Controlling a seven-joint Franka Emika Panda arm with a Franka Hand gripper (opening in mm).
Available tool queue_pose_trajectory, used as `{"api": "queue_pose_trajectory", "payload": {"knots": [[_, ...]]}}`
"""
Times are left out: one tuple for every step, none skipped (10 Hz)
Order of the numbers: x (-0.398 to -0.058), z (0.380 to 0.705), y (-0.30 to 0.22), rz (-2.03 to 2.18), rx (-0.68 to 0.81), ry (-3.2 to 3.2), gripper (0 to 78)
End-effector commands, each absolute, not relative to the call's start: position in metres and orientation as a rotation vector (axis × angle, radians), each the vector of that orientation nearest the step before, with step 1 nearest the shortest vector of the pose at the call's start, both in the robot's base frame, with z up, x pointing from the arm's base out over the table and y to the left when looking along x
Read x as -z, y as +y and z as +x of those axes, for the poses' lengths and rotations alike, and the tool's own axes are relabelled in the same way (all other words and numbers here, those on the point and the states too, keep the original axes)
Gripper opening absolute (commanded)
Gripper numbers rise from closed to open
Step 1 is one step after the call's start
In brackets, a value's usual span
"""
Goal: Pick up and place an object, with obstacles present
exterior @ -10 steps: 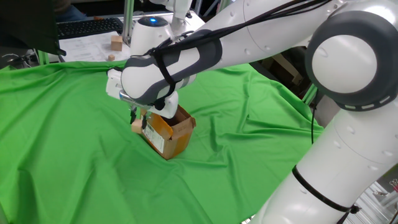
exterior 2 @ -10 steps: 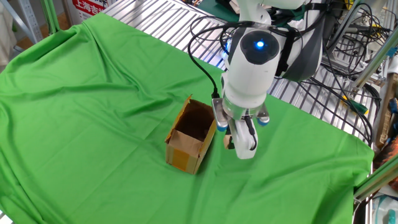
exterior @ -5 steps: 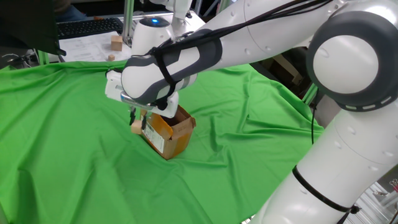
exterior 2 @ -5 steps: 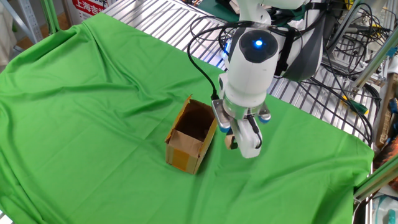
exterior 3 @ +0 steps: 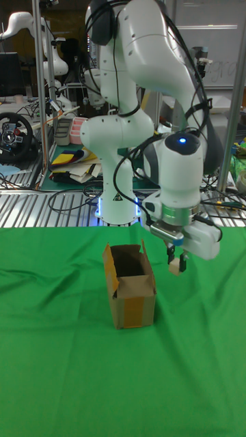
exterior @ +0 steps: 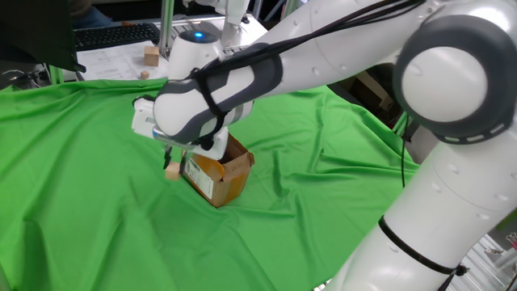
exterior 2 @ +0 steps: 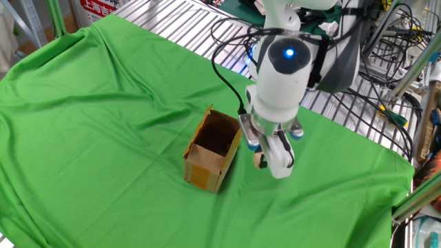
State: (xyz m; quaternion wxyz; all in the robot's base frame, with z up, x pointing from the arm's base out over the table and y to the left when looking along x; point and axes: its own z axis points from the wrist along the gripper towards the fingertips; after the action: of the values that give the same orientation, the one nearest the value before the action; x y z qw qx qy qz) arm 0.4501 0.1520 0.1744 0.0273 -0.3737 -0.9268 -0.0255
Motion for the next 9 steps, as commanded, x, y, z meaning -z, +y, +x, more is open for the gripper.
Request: {"api": "queue_pose_trajectory", "payload": {"knots": [[-0.150, 0.463, 0.166, -1.235, 0.081, -2.867, 1.4], [-0.149, 0.464, 0.165, -1.242, 0.088, -2.861, 1.4], [-0.148, 0.465, 0.164, -1.267, 0.090, -2.858, 1.4], [-0.146, 0.465, 0.166, -1.293, 0.093, -2.854, 1.4], [-0.144, 0.466, 0.168, -1.323, 0.096, -2.843, 1.4], [-0.140, 0.467, 0.171, -1.356, 0.099, -2.838, 1.4], [-0.135, 0.467, 0.175, -1.381, 0.097, -2.833, 1.4], [-0.134, 0.467, 0.176, -1.385, 0.096, -2.831, 1.4], [-0.130, 0.468, 0.178, -1.408, 0.100, -2.824, 1.4]]}}
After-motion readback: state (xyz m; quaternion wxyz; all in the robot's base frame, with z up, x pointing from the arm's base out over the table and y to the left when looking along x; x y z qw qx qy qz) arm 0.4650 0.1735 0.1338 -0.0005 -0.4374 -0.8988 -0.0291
